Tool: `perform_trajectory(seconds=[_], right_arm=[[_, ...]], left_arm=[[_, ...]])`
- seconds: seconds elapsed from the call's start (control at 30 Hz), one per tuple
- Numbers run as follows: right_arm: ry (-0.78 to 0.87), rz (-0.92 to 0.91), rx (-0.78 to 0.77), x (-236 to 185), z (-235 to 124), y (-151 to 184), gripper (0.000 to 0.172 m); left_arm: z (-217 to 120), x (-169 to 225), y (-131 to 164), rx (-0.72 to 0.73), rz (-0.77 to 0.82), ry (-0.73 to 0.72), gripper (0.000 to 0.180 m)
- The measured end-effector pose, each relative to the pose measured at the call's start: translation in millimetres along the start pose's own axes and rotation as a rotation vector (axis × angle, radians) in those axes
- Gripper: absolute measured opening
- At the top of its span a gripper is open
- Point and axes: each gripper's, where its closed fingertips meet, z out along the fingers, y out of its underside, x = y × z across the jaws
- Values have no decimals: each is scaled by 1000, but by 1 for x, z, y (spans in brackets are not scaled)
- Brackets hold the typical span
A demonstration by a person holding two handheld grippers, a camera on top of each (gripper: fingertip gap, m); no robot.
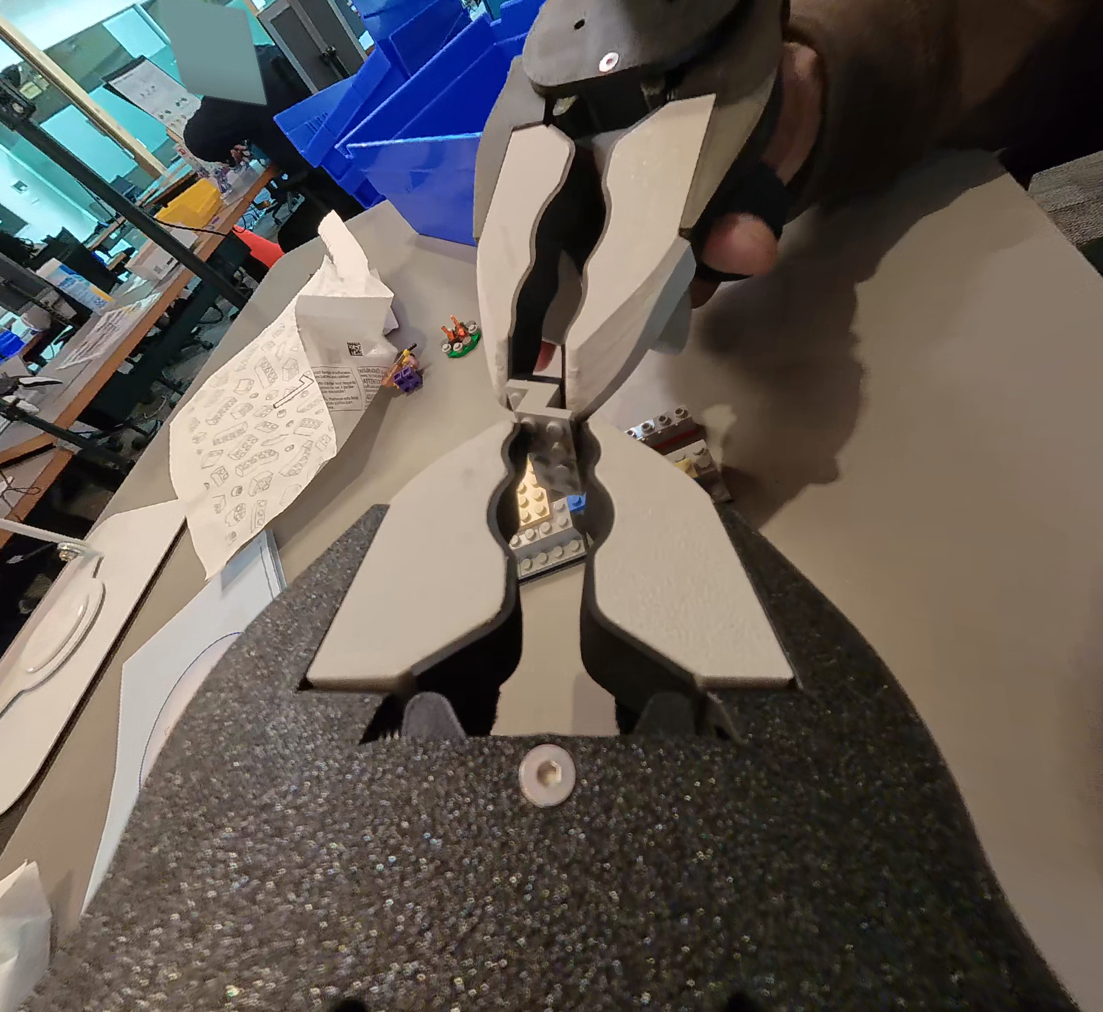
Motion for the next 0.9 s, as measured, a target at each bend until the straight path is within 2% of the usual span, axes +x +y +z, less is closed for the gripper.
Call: perform_trajectory(seconds=[0.2, 0.4, 0.9], right_arm=[[-4, -1, 39, -1, 1, -2, 16], [-12, 3, 149, -2, -5, -18, 16], [-43, 66, 176, -3, -10, -21, 16]], left_arm=[[-2, 0, -1, 21, -34, 15, 16], [-9, -3, -16, 164, -223, 97, 15], [-10, -4, -20, 226, -374, 169, 15]])
